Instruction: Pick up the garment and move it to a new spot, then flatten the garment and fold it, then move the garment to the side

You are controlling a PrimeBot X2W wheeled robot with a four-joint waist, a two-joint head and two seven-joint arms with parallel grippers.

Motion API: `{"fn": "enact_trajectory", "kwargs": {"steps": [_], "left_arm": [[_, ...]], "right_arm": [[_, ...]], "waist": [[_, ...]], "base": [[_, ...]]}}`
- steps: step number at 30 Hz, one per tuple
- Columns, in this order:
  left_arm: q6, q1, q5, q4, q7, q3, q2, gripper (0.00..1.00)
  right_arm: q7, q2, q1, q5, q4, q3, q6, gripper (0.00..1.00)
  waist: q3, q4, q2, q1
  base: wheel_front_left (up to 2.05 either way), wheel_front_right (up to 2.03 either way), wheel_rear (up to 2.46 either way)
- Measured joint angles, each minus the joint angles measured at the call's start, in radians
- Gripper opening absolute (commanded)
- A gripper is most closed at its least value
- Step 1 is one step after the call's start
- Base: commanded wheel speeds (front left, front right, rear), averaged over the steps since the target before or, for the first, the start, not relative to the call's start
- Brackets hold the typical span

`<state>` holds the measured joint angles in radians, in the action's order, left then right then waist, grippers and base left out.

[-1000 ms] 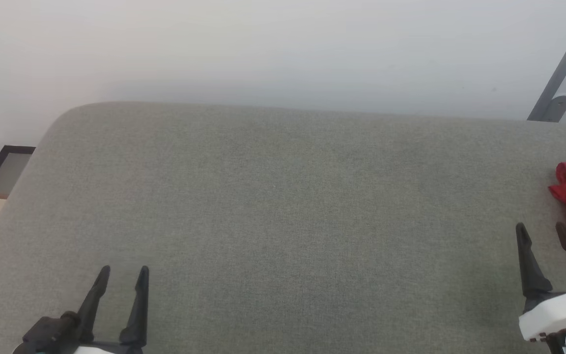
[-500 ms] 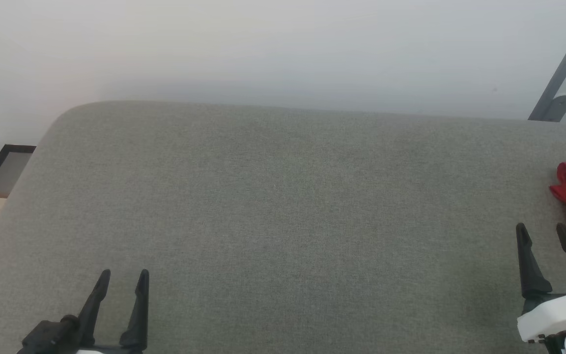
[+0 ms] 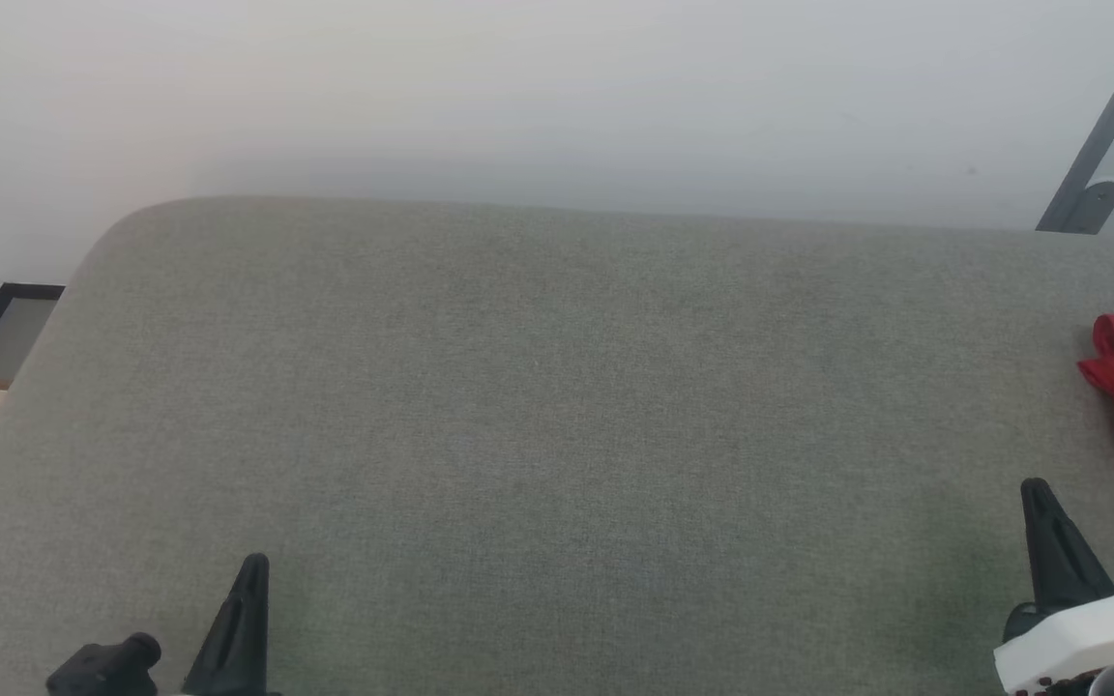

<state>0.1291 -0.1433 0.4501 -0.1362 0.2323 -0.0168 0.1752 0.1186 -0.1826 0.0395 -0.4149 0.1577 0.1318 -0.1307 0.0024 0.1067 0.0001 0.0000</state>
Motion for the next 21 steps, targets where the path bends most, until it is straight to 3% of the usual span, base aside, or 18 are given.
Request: {"fn": "enact_trajectory", "kwargs": {"steps": [21], "left_arm": [[0.0, 0.063, 0.318, -0.033, -0.085, -0.016, -0.027, 0.0]], "right_arm": [[-0.059, 0.035, -0.033, -0.323, 0.021, -0.006, 0.0, 0.0]], "waist": [[0.0, -0.019, 0.0, 0.0]], "base": [[0.0, 0.0, 0.0]]}}
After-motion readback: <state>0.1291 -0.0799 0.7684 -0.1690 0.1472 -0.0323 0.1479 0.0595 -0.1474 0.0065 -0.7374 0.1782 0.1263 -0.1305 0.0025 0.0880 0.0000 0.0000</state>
